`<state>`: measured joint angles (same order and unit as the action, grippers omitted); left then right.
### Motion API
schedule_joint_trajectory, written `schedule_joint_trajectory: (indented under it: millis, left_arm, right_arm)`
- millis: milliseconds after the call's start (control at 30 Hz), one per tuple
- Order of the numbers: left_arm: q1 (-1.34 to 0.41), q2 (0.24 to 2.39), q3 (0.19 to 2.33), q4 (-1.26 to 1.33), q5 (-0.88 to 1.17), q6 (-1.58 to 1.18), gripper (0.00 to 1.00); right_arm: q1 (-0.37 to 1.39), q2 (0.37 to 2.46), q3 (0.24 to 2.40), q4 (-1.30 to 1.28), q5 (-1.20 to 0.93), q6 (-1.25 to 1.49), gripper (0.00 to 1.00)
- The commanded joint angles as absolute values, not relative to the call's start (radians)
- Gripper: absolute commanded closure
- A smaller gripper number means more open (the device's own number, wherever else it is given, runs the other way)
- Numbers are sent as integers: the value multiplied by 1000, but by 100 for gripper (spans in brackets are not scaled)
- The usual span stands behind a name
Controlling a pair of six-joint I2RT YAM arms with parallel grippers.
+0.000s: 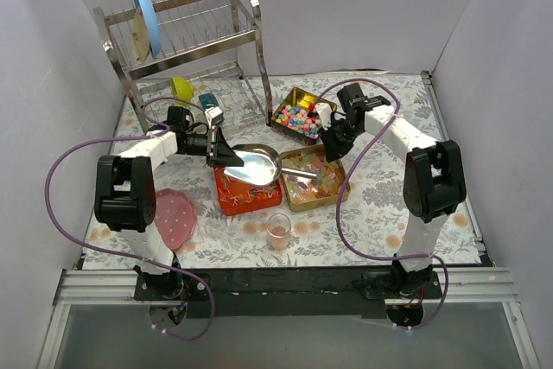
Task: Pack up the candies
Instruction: Move the storage box to the center of the board.
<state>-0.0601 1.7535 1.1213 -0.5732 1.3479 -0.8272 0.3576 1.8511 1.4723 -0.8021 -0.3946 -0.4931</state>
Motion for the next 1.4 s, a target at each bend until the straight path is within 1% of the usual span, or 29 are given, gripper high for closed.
schedule_joint_trajectory:
  millis: [0,100,200,400,600,767,1033,1167,1200,1233,1267,1333,1367]
  left_arm:
    - [-57,1707,1149,-601,1370,-805,100]
    - [-55,1710,1161,-612,1364,-801,100]
    - [-54,1712,1172,-629,1350,-788,100]
    - [-52,1729,1175,-621,1344,-785,100]
    - [-52,1740,1198,-627,1345,-778,100]
    - [-52,1750,1195,-630,1351,-772,100]
    - [-51,1758,1195,-626,1359,-765,100]
    - [-51,1761,1195,-612,1364,-772,100]
    - [-52,1759,1193,-609,1364,-773,100]
    - [-51,1759,1195,-607,1364,-776,100]
    - [-52,1756,1195,-609,1365,-776,100]
    - [-51,1747,1198,-623,1368,-769,100]
    - [-51,1746,1198,-632,1367,-761,100]
  right_arm:
    - [360,1864,1488,-772,-367,-497,90]
    - [360,1885,1470,-767,-321,-518,91]
    - [359,1891,1453,-773,-281,-549,96]
    - [299,1898,1445,-805,-206,-601,99]
    - [215,1902,1474,-834,-155,-640,99]
    - [155,1891,1444,-854,-112,-673,99]
    - [11,1850,1399,-835,-31,-785,99]
    - [-41,1864,1443,-842,-28,-815,99]
    - [-41,1867,1522,-859,-104,-818,98]
    - [-41,1868,1575,-926,-173,-822,94]
    - [-38,1868,1644,-955,-251,-833,80]
    - [-17,1862,1795,-988,-436,-844,66]
    - [-5,1858,1821,-970,-471,-845,57]
